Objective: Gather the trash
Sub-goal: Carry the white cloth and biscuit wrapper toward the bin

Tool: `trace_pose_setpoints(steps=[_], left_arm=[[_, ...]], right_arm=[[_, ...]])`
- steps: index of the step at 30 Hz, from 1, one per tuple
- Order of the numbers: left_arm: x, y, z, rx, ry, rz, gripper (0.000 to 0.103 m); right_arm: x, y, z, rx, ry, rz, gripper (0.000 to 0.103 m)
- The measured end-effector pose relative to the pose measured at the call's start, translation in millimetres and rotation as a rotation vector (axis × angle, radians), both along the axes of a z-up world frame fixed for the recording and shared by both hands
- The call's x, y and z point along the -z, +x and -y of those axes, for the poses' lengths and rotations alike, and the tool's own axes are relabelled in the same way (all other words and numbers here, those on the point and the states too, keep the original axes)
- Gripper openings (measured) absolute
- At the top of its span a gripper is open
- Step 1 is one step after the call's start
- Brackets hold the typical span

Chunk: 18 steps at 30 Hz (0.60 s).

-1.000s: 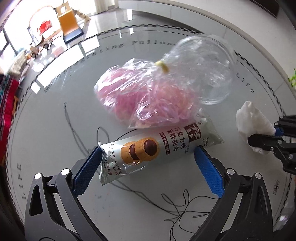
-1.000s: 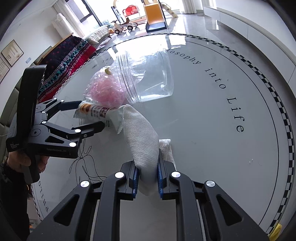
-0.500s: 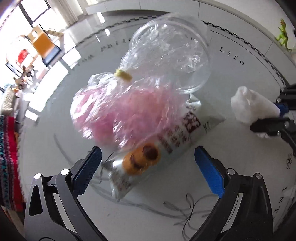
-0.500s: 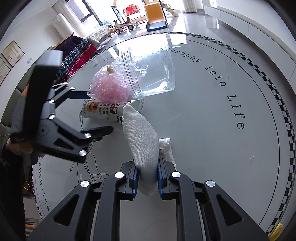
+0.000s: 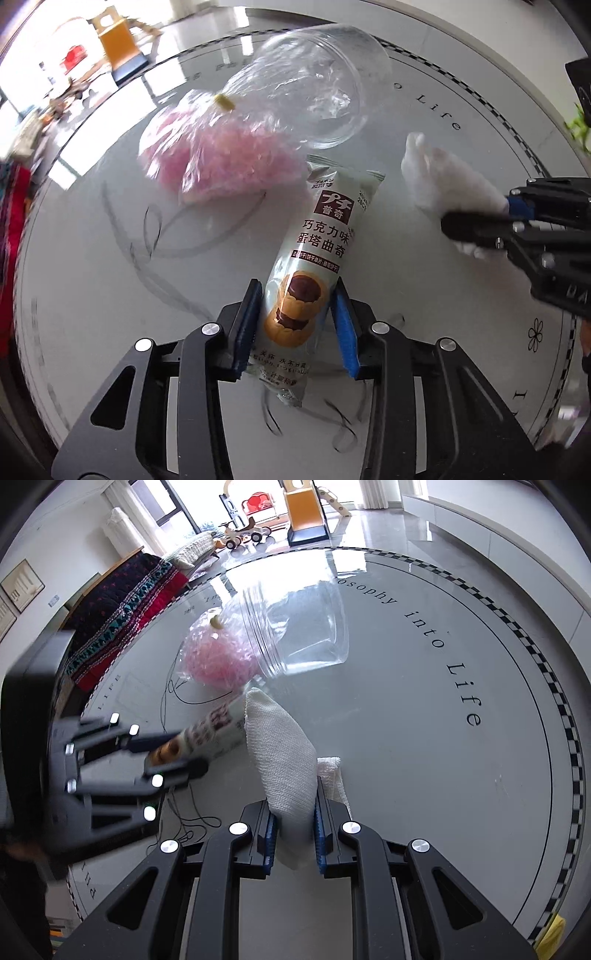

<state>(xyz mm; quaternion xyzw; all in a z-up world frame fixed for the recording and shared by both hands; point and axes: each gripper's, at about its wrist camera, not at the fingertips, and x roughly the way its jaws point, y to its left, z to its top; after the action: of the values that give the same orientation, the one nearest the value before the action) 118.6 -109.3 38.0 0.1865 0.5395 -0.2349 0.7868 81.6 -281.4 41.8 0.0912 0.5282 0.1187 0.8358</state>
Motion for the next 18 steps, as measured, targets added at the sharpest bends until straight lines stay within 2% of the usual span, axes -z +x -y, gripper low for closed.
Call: trace_pose_setpoints(steps=[2, 5, 8, 15, 18], left_arm=[[1, -15, -6, -0.058, -0.016, 0.016, 0.036], [-2, -46, -19, -0.152, -0.073, 0.1, 0.036], [0, -71, -37, -0.226, -0.154, 0.091, 0.035], [-4, -133, -71, -0.325, -0.238, 0.076, 0.035], [-8, -139, -89, -0.357, -0.272, 0.091, 0.035]], right_arm=[[-4, -5, -3, 0.004, 0.004, 0.004, 0.018], [-11, -14, -8, 0.003, 0.012, 0.012, 0.018], [-21, -26, -19, -0.012, 0.014, 0.025, 0.018], [-44, -58, -58, -0.089, 0.03, 0.055, 0.018], [-53, -71, -80, -0.13, 0.033, 0.066, 0.018]])
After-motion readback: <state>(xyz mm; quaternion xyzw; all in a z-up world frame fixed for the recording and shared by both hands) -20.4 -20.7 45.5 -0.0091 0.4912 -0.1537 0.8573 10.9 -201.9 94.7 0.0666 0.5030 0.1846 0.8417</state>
